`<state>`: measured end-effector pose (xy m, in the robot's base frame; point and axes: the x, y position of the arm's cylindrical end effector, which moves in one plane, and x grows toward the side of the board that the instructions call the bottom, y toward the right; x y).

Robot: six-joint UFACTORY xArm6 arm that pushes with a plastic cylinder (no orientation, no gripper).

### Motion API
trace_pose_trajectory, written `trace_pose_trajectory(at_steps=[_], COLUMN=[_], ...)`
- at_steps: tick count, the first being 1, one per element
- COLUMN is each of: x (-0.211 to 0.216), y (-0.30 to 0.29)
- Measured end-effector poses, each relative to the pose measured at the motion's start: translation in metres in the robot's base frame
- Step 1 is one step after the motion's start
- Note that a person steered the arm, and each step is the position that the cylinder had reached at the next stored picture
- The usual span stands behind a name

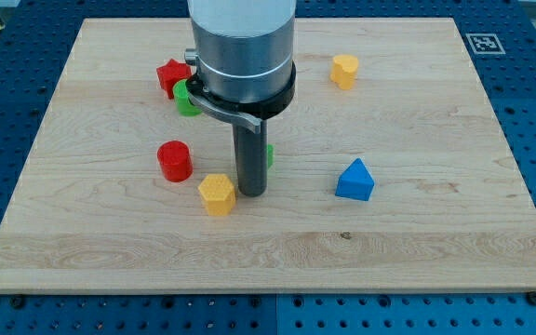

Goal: Move the green star diagonal to the blue triangle

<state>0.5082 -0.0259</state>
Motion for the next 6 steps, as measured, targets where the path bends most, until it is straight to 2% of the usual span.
trace_pose_trajectory(at_steps=[3,4,5,6], x=[-0.032,-0.063,-0.067,-0.065], y=[-0.004,-0.004,0.014,0.079])
